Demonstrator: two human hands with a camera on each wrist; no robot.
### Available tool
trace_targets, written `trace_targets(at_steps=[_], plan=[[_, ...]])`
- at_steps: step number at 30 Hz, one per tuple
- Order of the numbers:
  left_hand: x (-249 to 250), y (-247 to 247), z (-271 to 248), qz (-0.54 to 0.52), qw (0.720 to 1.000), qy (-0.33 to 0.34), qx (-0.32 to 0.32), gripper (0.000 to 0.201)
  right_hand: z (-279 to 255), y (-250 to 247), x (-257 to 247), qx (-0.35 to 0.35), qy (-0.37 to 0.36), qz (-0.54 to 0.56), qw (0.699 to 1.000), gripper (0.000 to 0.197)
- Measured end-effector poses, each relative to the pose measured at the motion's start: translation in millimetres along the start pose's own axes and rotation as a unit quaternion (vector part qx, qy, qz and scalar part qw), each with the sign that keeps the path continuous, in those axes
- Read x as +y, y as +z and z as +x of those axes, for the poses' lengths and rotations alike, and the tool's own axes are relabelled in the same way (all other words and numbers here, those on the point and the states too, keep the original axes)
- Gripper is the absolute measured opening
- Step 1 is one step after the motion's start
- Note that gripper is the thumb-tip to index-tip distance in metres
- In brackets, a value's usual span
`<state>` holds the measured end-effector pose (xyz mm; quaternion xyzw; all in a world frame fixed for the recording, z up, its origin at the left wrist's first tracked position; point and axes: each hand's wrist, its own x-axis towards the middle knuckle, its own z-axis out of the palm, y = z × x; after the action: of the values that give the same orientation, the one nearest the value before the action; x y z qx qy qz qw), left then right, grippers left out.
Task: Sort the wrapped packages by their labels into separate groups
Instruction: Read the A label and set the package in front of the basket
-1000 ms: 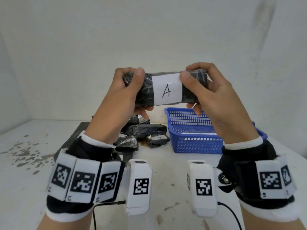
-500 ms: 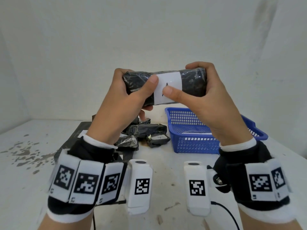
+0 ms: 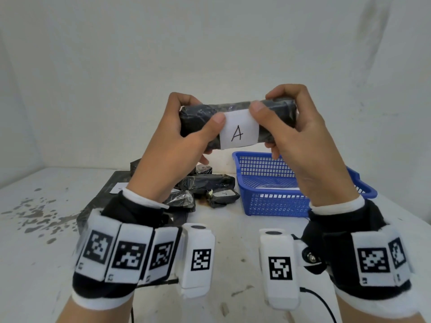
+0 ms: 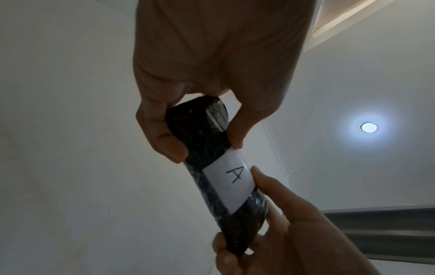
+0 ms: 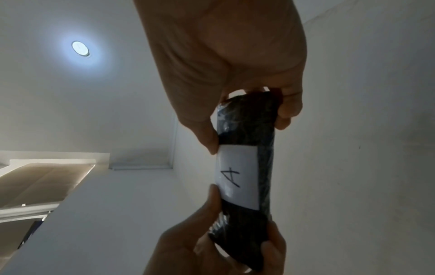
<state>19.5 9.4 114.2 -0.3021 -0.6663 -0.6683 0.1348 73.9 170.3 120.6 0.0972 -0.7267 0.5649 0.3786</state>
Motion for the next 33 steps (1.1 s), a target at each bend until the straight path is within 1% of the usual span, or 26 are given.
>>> trace_targets(at_steps=[4,6,8,10,12,16,18,21,26,27,30,31,33], plan=[[-2.0,-2.9,2.1,-0.020,1.000,-0.001,0.008,0.026,1.9,-1.5,-0.8,-0.014,0.047,0.031,0.998,0.003],[-0.2,-3.1,3.0,-0.044,0.999,-0.011,0.011,0.022,3.2,-2.5,-0.5,-0.014,0.052,0.041,0.998,0.009],[1.5,-3.3,3.8,-0.068,0.997,-0.021,0.015,0.012,3.2,-3.5,-1.0,-0.015,0.054,0.051,0.997,0.015],[2.6,-3.3,4.5,-0.071,0.997,-0.021,0.018,0.012,3.0,-5.0,-1.4,-0.021,0.058,0.057,0.996,0.020],[2.8,-2.8,4.2,-0.075,0.997,-0.017,0.019,0.013,3.0,-5.3,-1.4,-0.028,0.061,0.052,0.996,0.020],[1.6,-3.1,5.3,-0.068,0.998,-0.002,0.015,0.012,3.2,-2.3,0.0,-0.028,0.050,0.029,0.998,0.011],[1.4,-3.7,5.5,-0.060,0.998,-0.002,0.014,0.017,2.9,-1.5,0.1,-0.029,0.047,0.018,0.998,0.011],[1.5,-3.2,4.2,-0.044,0.999,0.010,0.016,0.011,0.9,0.0,-0.9,-0.027,0.047,0.001,0.999,0.012],[4.1,-1.4,0.4,-0.028,0.999,0.017,0.018,0.011,-1.4,2.9,-1.5,-0.042,0.057,-0.002,0.998,0.022],[5.5,0.0,-0.6,-0.030,0.999,0.015,0.015,0.014,-0.8,2.6,-0.4,-0.044,0.060,-0.005,0.997,0.023],[4.9,0.9,0.6,-0.077,0.997,-0.019,0.015,0.046,1.4,0.3,2.6,-0.032,0.085,-0.003,0.996,0.019],[4.2,-0.4,1.6,-0.092,0.995,-0.026,0.015,0.051,2.1,-1.0,2.7,-0.030,0.096,0.000,0.995,0.017],[5.3,-2.7,1.5,-0.088,0.995,-0.036,0.002,0.054,3.3,-4.0,2.8,-0.037,0.113,0.000,0.993,0.019]])
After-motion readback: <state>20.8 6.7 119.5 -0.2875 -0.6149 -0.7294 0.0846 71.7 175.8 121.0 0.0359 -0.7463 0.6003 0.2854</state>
